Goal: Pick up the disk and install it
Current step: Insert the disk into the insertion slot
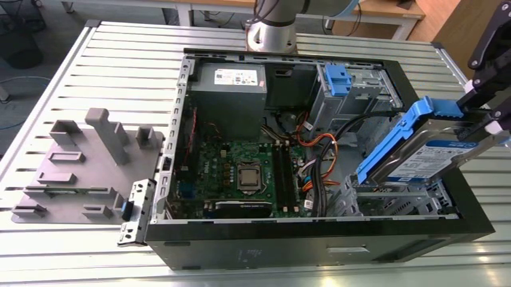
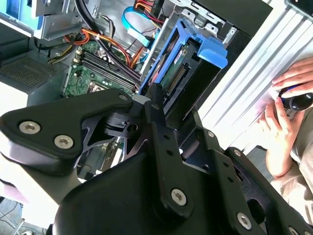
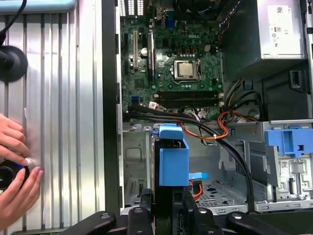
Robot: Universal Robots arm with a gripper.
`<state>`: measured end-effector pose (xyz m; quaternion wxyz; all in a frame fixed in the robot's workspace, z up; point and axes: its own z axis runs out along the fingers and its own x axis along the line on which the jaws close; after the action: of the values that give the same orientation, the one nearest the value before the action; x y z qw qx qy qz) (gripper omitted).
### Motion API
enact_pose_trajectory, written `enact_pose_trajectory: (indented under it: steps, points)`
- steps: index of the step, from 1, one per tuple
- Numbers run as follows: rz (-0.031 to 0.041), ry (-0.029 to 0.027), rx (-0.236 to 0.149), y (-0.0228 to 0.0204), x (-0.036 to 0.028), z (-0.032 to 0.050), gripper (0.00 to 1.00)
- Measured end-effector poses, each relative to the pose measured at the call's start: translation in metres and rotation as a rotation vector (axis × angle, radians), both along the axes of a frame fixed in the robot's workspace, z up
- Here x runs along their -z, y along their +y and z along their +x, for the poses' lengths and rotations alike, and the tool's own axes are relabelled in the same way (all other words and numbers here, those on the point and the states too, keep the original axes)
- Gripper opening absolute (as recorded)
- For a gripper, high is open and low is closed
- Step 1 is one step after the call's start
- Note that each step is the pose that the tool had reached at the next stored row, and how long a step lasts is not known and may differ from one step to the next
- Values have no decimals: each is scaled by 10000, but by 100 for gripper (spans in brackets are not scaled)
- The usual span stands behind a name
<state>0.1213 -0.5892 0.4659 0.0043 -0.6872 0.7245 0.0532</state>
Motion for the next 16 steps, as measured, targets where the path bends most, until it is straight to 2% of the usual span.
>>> enact_pose_trajectory:
  steps: [3,9,14,16]
  points:
    - [2,0,-1,2,56,0,35]
    - [-7,0,-1,3,128,0,35]
    - [-4,0,0,3,142,0,35]
    - [-5,0,0,3,171,0,35]
